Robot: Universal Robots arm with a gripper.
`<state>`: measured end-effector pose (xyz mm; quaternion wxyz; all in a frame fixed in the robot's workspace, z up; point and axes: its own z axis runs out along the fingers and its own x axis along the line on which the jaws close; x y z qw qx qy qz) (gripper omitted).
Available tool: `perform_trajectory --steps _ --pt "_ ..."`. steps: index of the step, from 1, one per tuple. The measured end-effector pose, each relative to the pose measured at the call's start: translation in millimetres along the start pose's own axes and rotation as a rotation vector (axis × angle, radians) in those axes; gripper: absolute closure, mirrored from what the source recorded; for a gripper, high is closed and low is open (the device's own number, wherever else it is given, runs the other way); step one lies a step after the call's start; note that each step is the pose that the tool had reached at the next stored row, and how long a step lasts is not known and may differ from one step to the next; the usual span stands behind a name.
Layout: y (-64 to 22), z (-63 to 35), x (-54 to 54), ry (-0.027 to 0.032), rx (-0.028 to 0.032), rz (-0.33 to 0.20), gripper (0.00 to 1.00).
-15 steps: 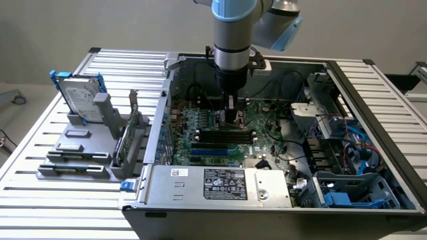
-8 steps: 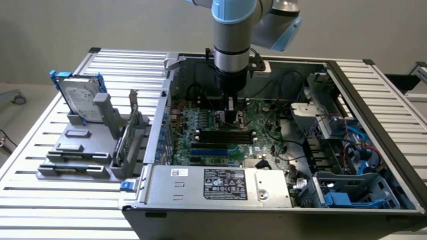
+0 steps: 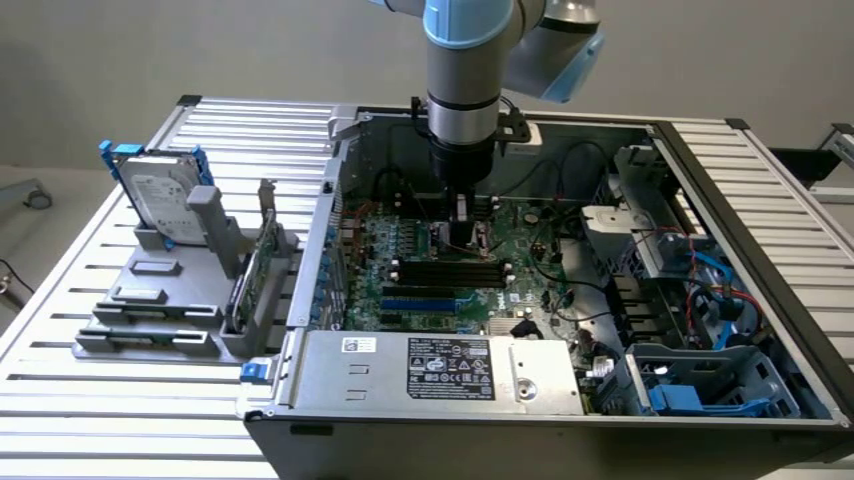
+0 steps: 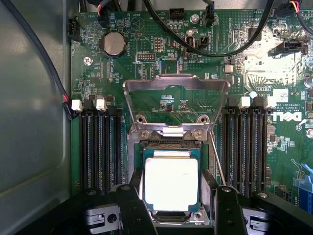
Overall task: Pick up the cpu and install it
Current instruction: 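Place the cpu into insertion slot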
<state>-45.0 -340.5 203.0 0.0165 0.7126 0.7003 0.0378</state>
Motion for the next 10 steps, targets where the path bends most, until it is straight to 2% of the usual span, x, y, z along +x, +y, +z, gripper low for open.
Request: perform_trajectory --steps 10 --pt "0.4 1.1 0.2 -0.0005 -0.0003 0.007 0.45"
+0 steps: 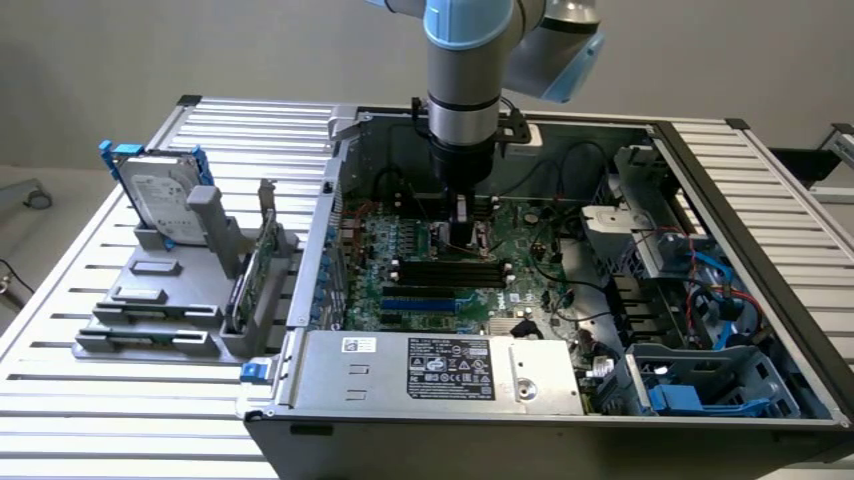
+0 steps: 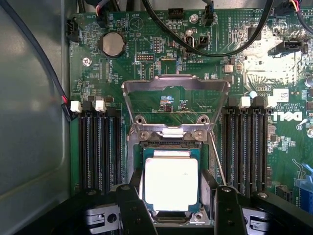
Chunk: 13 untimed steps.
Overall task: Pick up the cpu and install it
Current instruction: 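Place the cpu into insertion slot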
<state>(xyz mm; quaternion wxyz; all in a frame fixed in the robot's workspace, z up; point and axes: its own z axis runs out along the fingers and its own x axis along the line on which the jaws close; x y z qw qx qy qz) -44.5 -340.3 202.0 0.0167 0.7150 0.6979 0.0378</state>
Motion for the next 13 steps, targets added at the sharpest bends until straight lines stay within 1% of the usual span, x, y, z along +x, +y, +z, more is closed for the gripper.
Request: perform_trajectory --steps 13 --pt "0.4 2.3 0.3 -0.0007 -0.0001 0.0 0.45"
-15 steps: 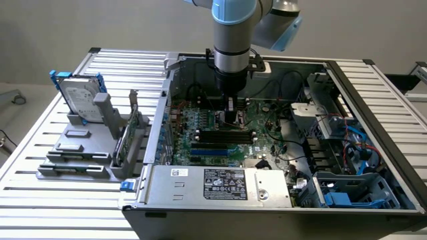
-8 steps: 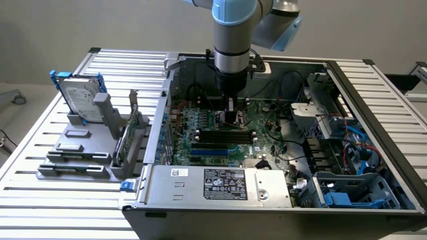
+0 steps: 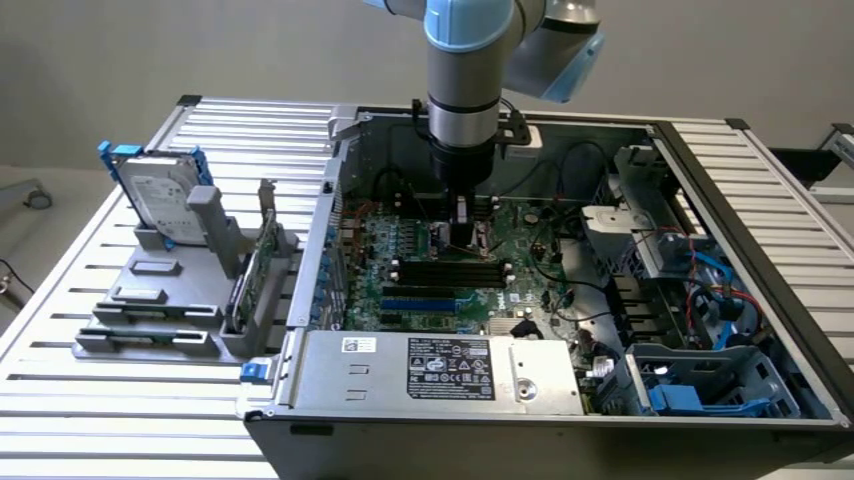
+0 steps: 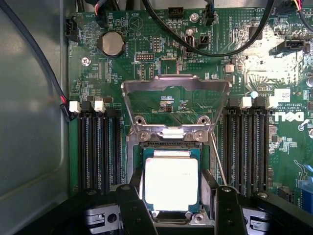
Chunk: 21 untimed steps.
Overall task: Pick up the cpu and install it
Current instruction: 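Place the cpu into insertion slot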
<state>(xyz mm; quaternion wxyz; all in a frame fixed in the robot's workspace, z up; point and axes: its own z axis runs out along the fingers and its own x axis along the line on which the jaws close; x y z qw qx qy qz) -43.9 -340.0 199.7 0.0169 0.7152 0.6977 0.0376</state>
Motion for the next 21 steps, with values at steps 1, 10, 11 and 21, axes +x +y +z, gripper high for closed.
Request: perform_trajectory --steps 1,10,11,21 --pt "0.1 0.1 0.2 -0.0005 0.0 0.0 0.45" --pt "0.0 1.3 1.9 -0.01 0.0004 -0.001 0.45" --pt "0.0 1.5 2.3 -0.0121 0.0004 -0.001 0.45" --pt "-0.5 5.4 6.2 -0.0243 0.0006 -0.002 0.45"
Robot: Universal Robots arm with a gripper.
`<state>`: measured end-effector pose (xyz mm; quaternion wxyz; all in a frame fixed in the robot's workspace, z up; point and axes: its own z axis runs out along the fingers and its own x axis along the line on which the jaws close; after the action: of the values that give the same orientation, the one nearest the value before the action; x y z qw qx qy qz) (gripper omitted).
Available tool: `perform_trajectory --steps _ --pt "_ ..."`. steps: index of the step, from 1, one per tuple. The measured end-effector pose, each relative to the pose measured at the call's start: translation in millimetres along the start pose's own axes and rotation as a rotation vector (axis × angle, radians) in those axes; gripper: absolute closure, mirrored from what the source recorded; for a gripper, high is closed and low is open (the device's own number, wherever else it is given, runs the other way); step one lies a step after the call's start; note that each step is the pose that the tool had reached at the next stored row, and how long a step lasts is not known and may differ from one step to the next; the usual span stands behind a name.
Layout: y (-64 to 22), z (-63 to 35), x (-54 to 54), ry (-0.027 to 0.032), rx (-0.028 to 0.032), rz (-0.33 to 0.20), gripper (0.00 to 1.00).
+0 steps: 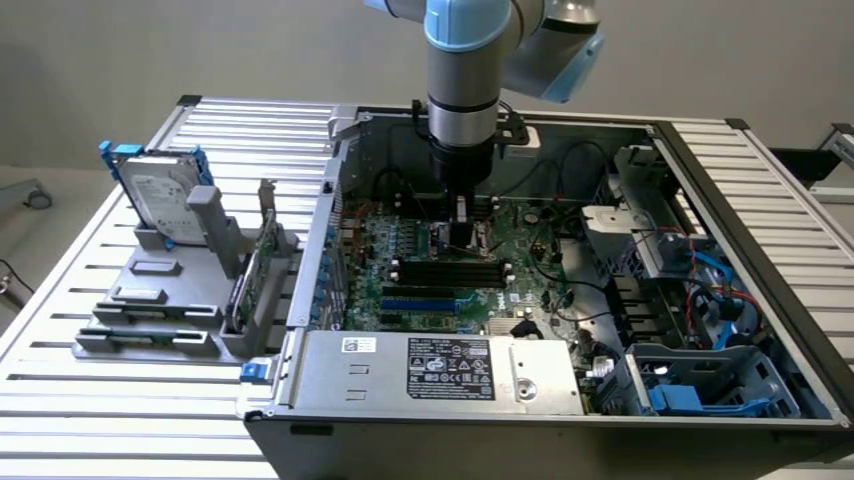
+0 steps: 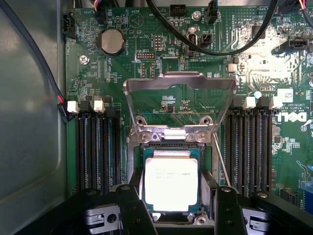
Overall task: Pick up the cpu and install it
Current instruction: 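Place the cpu into insertion slot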
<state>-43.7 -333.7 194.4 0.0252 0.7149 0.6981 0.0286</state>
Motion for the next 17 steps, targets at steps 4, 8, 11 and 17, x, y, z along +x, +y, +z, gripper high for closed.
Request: perform_trajectory --steps 4,8,11,17 --pt "0.0 0.8 0.7 -0.0001 0.0 0.0 0.45" --pt "0.0 1.2 0.9 -0.0004 0.0 0.0 0.45" --pt "0.0 1.2 0.9 -0.0004 0.0003 0.0 0.45" --pt "0.1 1.4 0.4 0.0003 0.0006 0.0 0.45"
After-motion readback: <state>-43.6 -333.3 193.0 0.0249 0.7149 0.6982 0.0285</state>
